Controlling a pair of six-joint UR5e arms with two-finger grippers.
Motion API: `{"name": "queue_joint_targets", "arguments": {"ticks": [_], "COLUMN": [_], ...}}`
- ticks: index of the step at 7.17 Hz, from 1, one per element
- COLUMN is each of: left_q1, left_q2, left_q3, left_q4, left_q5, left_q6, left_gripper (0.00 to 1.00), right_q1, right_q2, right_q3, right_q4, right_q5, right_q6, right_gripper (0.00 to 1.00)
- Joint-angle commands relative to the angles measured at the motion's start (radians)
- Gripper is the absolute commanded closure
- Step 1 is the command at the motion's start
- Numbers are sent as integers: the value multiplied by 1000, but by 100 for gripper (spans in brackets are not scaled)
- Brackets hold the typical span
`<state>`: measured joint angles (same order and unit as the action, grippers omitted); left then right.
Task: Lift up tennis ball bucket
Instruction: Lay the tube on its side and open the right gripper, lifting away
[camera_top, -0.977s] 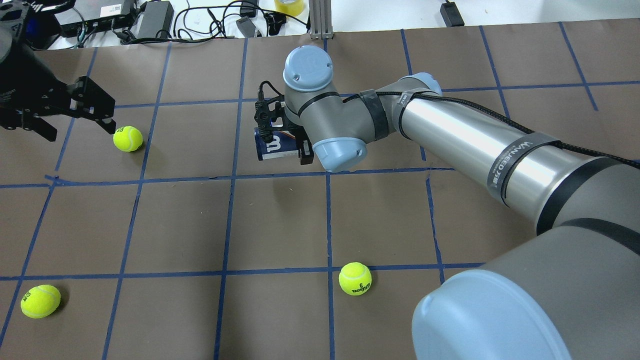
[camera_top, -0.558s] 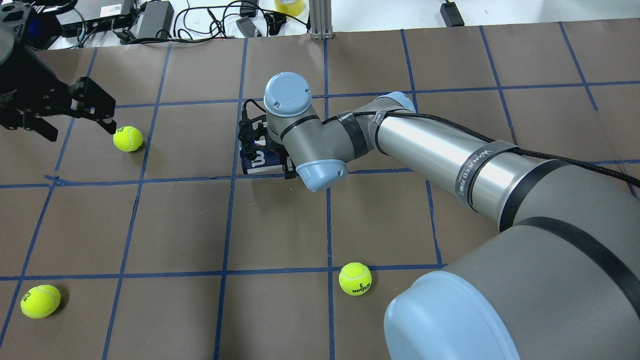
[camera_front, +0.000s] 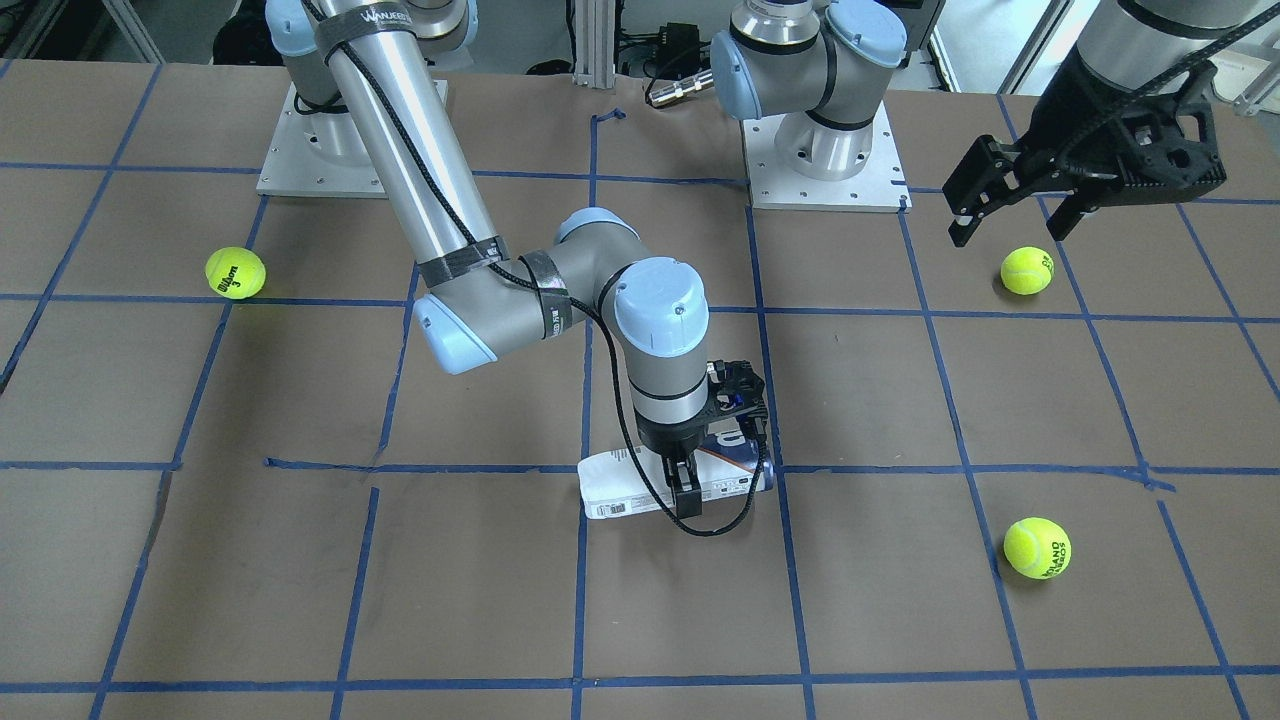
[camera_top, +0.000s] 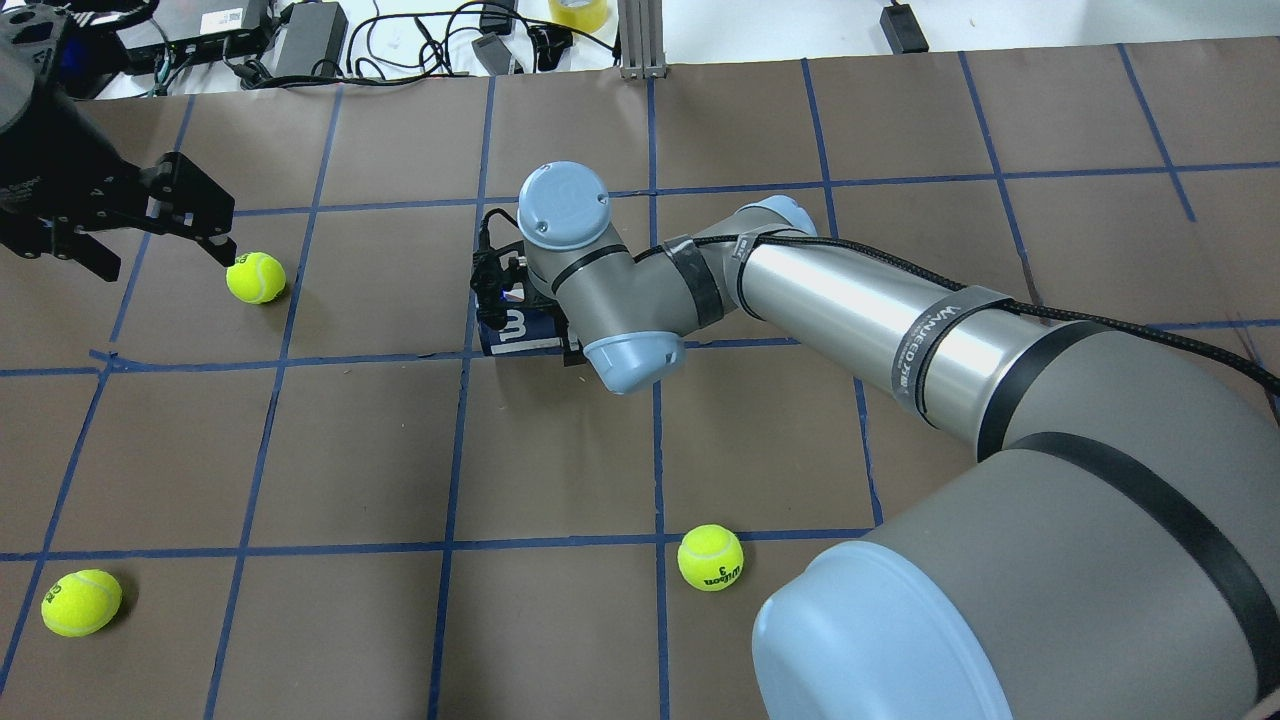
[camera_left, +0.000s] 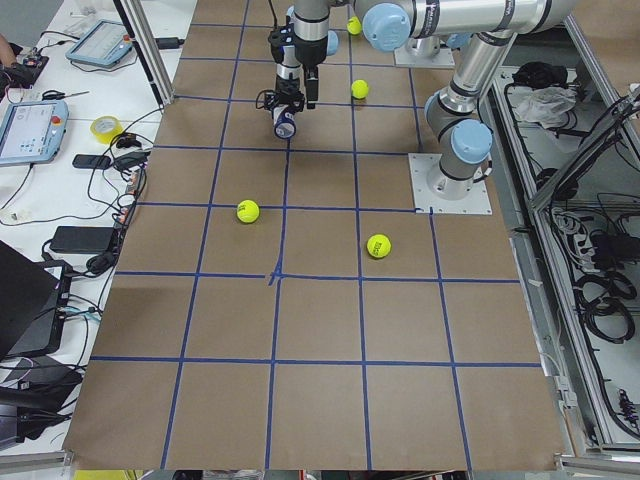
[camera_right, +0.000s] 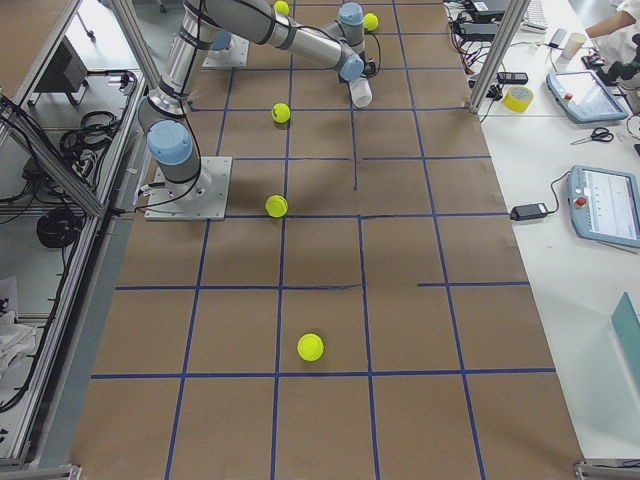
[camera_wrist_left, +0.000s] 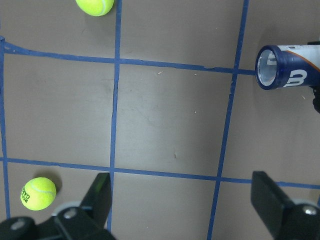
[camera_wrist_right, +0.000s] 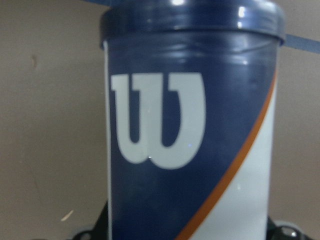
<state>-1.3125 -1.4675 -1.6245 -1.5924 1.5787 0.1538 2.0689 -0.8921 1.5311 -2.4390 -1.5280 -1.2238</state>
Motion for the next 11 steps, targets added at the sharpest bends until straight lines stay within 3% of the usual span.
{"name": "queue_joint_targets", "arguments": {"ticks": [1,4,7,9,10,11], "left_q1": [1,1,1,-2,-4,-5], "left_q2": [-7,-11,-13,-16,-20,-28], "left_q3": [0,0,-2,-24,-53,-90], "left_q4": [0,12,12,8,9,18], "left_q5": [-23,-60,-65,-71,-127,-164], "left_q6": [9,15,16,48,49,44], "left_gripper": [0,0,0,0,0,0], "right_q1": [-1,-22,-157,-266,-356,-427], "right_q2": [-4,-37,-169,-278,-306,-318], "right_q3": [0,-14,-16,-11,-9,-9], "right_q4": [12,27,157,289,311,334], "right_q5": [-4,2,110,112,124,234], "right_q6": [3,40,49,122,127,185], "right_gripper": [0,0,0,0,0,0]}}
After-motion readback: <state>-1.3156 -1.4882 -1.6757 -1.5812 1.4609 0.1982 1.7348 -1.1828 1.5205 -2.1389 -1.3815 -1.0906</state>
